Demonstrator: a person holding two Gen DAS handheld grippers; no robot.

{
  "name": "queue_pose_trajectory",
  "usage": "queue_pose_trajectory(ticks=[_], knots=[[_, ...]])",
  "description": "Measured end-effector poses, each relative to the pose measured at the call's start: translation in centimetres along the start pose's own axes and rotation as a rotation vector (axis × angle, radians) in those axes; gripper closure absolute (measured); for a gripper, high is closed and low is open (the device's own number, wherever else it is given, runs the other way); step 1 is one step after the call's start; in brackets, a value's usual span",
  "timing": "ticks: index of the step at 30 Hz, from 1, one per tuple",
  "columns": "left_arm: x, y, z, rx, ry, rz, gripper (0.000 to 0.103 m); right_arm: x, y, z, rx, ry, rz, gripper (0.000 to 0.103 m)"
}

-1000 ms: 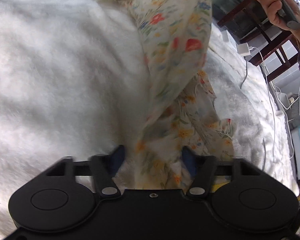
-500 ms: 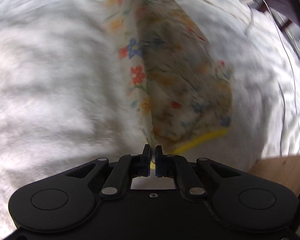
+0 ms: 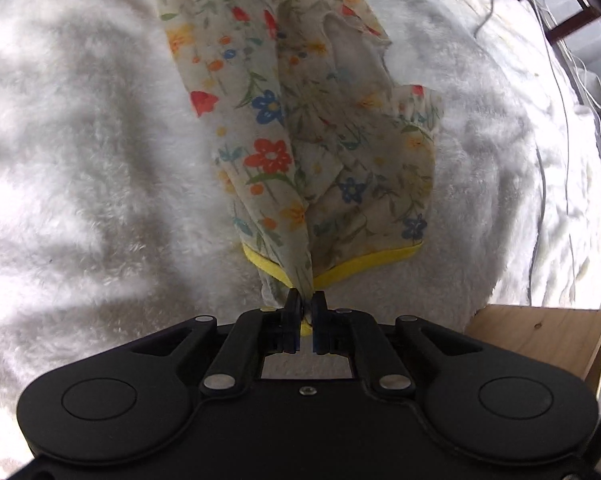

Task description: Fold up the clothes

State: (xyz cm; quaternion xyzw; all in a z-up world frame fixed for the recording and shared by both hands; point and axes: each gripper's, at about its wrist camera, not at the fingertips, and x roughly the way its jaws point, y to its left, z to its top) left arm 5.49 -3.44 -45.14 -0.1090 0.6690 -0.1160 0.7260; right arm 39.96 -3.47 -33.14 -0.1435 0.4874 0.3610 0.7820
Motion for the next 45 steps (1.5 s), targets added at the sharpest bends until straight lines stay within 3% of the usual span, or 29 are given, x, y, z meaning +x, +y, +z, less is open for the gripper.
queue_pose_trajectory(ticks=[1,3,5,7,9,11,12,15,20,22,26,27,29,30,31,32,34,36,38,40,43,45], knots=[[0.3,-0.1,0.0,-0.008,0.008,0.002,0.098,0.8,1.5,2.0,-0.032,-0.034,0.125,0.037],[1.0,-0.4,0.1,-0.023,0.025,0.006,0.098,3.8,4.4,4.9,-0.085,-0.009,0.242,0.037],[1.5,-0.2,0.3,-0.043,0.040,0.010,0.098,7.5,6.7,7.1,-0.071,0.083,0.266,0.037],[1.8,-0.2,0.5,-0.051,0.046,0.015,0.098,11.3,9.2,8.4,-0.087,0.144,0.214,0.039],[2.0,-0.3,0.6,-0.046,0.049,0.020,0.098,13.9,10.3,8.7,-0.087,0.192,0.151,0.053],[2.0,-0.4,0.6,-0.037,0.054,0.025,0.098,16.8,9.9,7.3,-0.023,0.287,0.110,0.103],[2.2,-0.4,0.8,-0.041,0.058,0.029,0.098,17.5,9.4,6.9,0.019,0.313,0.110,0.102],[2.5,0.2,1.0,-0.088,0.065,0.016,0.098,15.8,7.4,7.2,0.167,0.191,0.160,0.102],[2.7,0.6,1.2,-0.132,0.063,0.010,0.098,12.4,2.0,8.0,0.427,-0.088,0.212,0.102],[2.8,0.3,1.3,-0.115,0.068,0.018,0.098,13.0,0.2,7.4,0.536,-0.132,0.229,0.098],[2.8,0.0,1.6,-0.103,0.068,0.023,0.097,16.3,-1.2,6.1,0.633,-0.072,0.254,0.092],[2.6,-0.1,1.7,-0.091,0.059,0.023,0.097,16.0,-2.0,5.8,0.670,-0.093,0.298,0.092],[1.7,-0.5,1.8,-0.057,0.038,0.016,0.097,12.7,-4.8,5.2,0.741,-0.225,0.382,0.065],[1.0,-0.7,1.9,-0.034,0.028,0.010,0.097,11.8,-5.4,5.3,0.744,-0.238,0.379,0.056],[0.6,-0.8,2.0,-0.023,0.023,0.007,0.096,9.5,-7.1,5.4,0.738,-0.266,0.372,0.037],[0.0,-0.9,2.2,0.002,0.017,-0.005,0.094,7.9,-8.2,5.3,0.713,-0.277,0.388,0.030],[-0.8,-1.0,2.4,0.043,0.010,-0.022,0.081,4.5,-10.8,4.7,0.648,-0.267,0.474,0.028],[-1.4,-1.1,2.9,0.111,0.007,-0.007,0.057,1.5,-13.4,2.9,0.611,-0.163,0.637,0.028],[-1.7,-1.0,3.0,0.182,-0.004,-0.007,0.052,-0.6,-14.7,1.8,0.575,-0.124,0.735,0.028],[-2.3,-0.9,2.6,0.243,-0.012,0.000,0.052,-5.1,-16.3,-1.4,0.445,-0.129,0.861,0.028],[-3.9,-0.5,2.3,0.307,-0.061,-0.006,0.052,-10.8,-18.9,-6.1,0.345,-0.136,0.879,0.027],[-5.1,-0.3,3.6,0.342,-0.129,-0.020,0.052,-13.4,-21.0,-8.2,0.345,-0.116,0.819,0.027]])
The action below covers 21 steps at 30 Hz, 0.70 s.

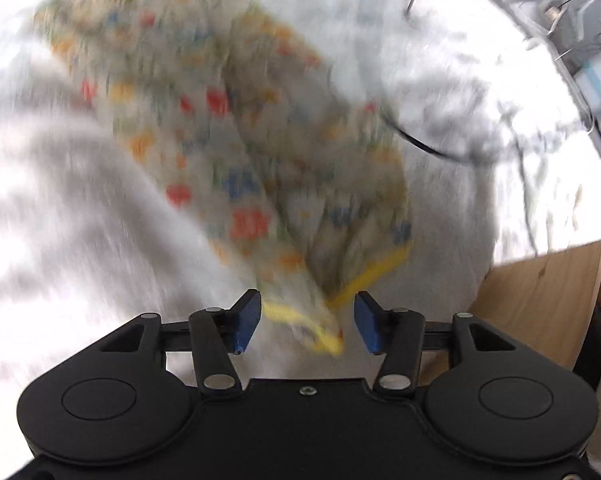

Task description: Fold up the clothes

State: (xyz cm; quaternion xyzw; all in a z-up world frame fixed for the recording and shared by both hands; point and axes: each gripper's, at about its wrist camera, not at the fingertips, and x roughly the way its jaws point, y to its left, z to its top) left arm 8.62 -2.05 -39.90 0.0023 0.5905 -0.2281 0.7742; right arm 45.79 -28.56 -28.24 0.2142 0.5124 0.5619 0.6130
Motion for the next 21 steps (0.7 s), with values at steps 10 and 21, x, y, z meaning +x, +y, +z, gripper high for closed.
queue_pose_trajectory(ticks=[10,21], knots=[[9.0,-8.8,8.9,-0.087,-0.081,0.114,0.049,-1.1,-1.0,-5.8,0.028,-0.102,-0.426,0.027],[11.3,-8.0,7.7,-0.299,0.001,0.232,0.094,13.3,-4.3,-9.3,0.080,0.034,-0.407,0.047]])
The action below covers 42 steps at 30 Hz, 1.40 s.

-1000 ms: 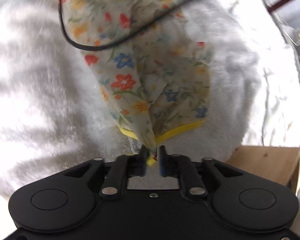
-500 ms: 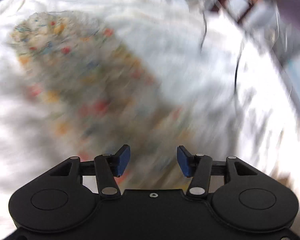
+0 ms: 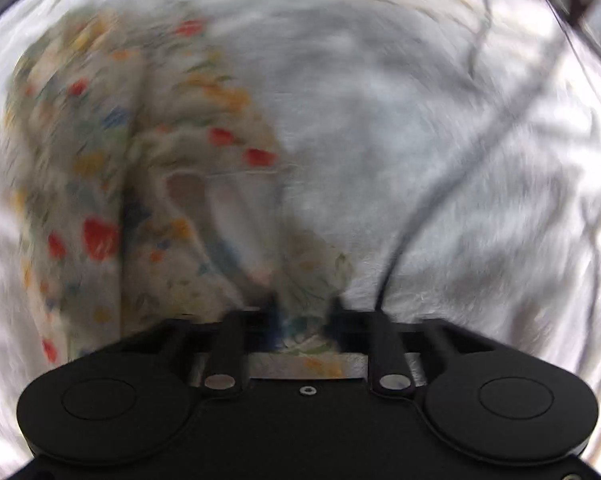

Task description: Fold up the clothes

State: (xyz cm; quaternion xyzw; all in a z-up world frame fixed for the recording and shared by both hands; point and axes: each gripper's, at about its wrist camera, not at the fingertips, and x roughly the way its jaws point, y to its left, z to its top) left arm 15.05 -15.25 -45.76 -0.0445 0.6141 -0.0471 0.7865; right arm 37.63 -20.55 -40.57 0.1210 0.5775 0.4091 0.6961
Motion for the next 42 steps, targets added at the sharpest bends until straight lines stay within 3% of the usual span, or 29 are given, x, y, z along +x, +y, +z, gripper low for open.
queue_pose_trajectory(ticks=[5,8,9,10,11,12,13,16,20,22,24,27,28,30,31,32,33,34,35,37,39,40,41,42], knots=[[-2.7,1.6,-1.6,-0.106,-0.047,-0.032,0.094,1.9,-0.2,0.0,0.052,-0.001,0.048,0.046],[-2.8,2.0,-2.0,-0.144,-0.038,-0.078,0.094,4.0,-0.5,0.9,0.084,0.024,0.002,0.046],[-2.7,2.3,-2.0,-0.161,-0.025,-0.106,0.094,4.4,-0.6,1.0,0.095,0.025,0.028,0.047],[-2.9,2.3,-1.9,-0.174,-0.026,-0.111,0.094,4.9,-0.7,1.0,0.106,0.027,0.056,0.051],[-3.0,2.5,-2.0,-0.185,-0.036,-0.118,0.094,5.4,-0.7,1.1,0.117,0.028,0.082,0.071],[-3.3,2.9,-2.1,-0.198,-0.056,-0.133,0.094,5.6,-0.6,1.1,0.120,0.022,0.088,0.082],[-3.7,3.2,-2.3,-0.213,-0.078,-0.153,0.094,5.9,-0.5,1.0,0.126,0.003,0.105,0.101],[-4.1,3.8,-2.8,-0.253,-0.079,-0.198,0.094,4.7,0.5,0.7,0.114,-0.082,0.105,0.102],[-4.0,6.2,-5.0,-0.413,0.005,-0.279,0.094,2.6,3.8,1.2,0.069,-0.157,0.164,0.103],[-3.7,6.6,-5.7,-0.454,0.038,-0.290,0.094,3.5,6.6,1.5,-0.019,-0.132,0.152,0.103],[-2.9,7.6,-6.9,-0.560,0.092,-0.296,0.094,5.2,9.2,1.4,-0.113,-0.098,0.120,0.103],[-2.0,8.6,-8.1,-0.679,0.124,-0.271,0.094,9.6,12.2,0.9,-0.207,-0.005,0.110,0.103],[-1.8,8.5,-8.2,-0.676,0.128,-0.257,0.094,11.1,12.9,0.5,-0.239,0.039,0.092,0.103],[-1.8,8.3,-8.3,-0.663,0.123,-0.252,0.094,10.9,13.4,0.4,-0.275,0.023,0.058,0.101],[-1.9,8.2,-8.4,-0.662,0.117,-0.250,0.094,9.5,13.2,0.8,-0.291,-0.026,0.001,0.092],[-1.9,8.0,-8.4,-0.662,0.110,-0.252,0.094,9.0,13.2,1.1,-0.296,-0.044,-0.027,0.073],[-1.9,7.8,-8.5,-0.656,0.107,-0.258,0.094,7.5,12.7,1.9,-0.304,-0.096,-0.105,0.061],[-1.6,7.8,-8.6,-0.651,0.104,-0.259,0.094,6.2,12.0,2.6,-0.302,-0.143,-0.181,0.033],[-1.6,7.7,-8.6,-0.644,0.102,-0.260,0.094,5.6,11.4,3.1,-0.297,-0.165,-0.227,0.022],[-1.5,7.6,-8.7,-0.638,0.101,-0.263,0.094,5.4,9.7,4.2,-0.249,-0.159,-0.273,0.023],[-1.3,7.5,-8.6,-0.635,0.107,-0.259,0.094,6.6,8.2,4.9,-0.186,-0.108,-0.246,0.031],[-1.4,7.5,-8.6,-0.632,0.107,-0.257,0.094,7.8,7.5,5.0,-0.149,-0.082,-0.203,0.049],[-1.4,7.4,-8.6,-0.623,0.105,-0.257,0.094,8.9,6.6,5.2,-0.088,-0.058,-0.173,0.087],[-1.6,7.5,-8.5,-0.616,0.102,-0.259,0.094,9.2,6.4,5.2,-0.054,-0.057,-0.167,0.100]])
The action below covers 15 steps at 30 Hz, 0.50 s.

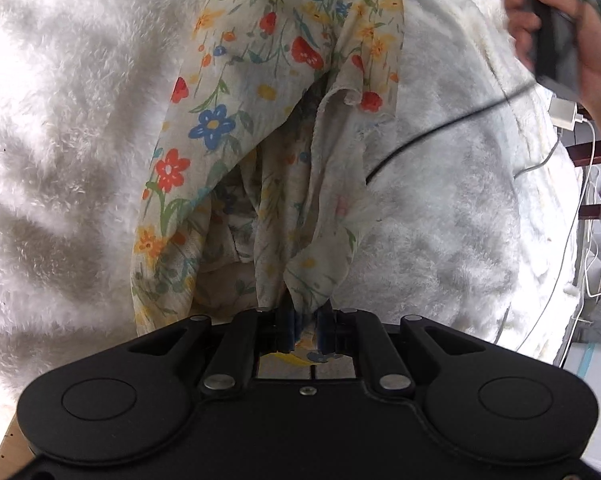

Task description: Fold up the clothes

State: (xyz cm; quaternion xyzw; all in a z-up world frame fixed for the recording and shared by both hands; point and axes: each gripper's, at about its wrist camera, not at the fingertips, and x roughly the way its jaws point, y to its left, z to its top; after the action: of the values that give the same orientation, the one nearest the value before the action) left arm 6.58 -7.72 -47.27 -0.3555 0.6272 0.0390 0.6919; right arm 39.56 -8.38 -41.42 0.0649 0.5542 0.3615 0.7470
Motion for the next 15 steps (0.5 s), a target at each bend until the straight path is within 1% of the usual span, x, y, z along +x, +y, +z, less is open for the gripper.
queue_pose_trajectory(ticks=[1,2,3,4,5,6,8,10,11,12,13,15], knots=[[-0.6,0.4,0.4,0.003,-0.001,-0.005,0.094,0.1,-0.3,0.0,0.056,-0.026,0.003,0.102],[-0.5,0.2,0.3,0.012,-0.004,-0.014,0.094,-0.3,-0.1,-0.1,0.063,-0.063,0.006,0.102],[-1.2,0.5,0.0,0.025,-0.017,-0.023,0.094,-1.3,0.7,-0.2,0.046,-0.120,0.023,0.102],[-1.8,0.7,-0.3,0.030,-0.035,-0.023,0.094,-2.0,1.6,-0.3,0.026,-0.148,0.048,0.102],[-1.7,0.9,-0.4,0.026,-0.036,-0.020,0.094,-2.6,2.5,-0.3,0.005,-0.175,0.072,0.102],[-1.8,1.4,-0.5,0.007,-0.032,-0.008,0.094,-2.5,3.7,-0.5,-0.029,-0.184,0.092,0.102],[-1.8,2.5,-0.6,-0.051,-0.012,0.018,0.094,-1.5,6.2,-0.7,-0.110,-0.184,0.085,0.102],[-1.5,3.4,-0.6,-0.105,0.011,0.039,0.094,1.5,9.3,-1.0,-0.253,-0.146,-0.006,0.102],[-1.2,3.6,-0.6,-0.127,0.024,0.042,0.094,2.6,10.0,-0.9,-0.284,-0.130,-0.036,0.102],[-1.0,3.6,-0.5,-0.137,0.029,0.042,0.094,4.5,11.0,-1.0,-0.330,-0.095,-0.073,0.102],[-0.9,3.5,-0.5,-0.143,0.027,0.037,0.094,6.5,11.8,-1.2,-0.387,-0.057,-0.104,0.102],[-0.8,3.4,-0.4,-0.142,0.023,0.037,0.094,8.7,12.6,-1.5,-0.441,-0.020,-0.144,0.101]])
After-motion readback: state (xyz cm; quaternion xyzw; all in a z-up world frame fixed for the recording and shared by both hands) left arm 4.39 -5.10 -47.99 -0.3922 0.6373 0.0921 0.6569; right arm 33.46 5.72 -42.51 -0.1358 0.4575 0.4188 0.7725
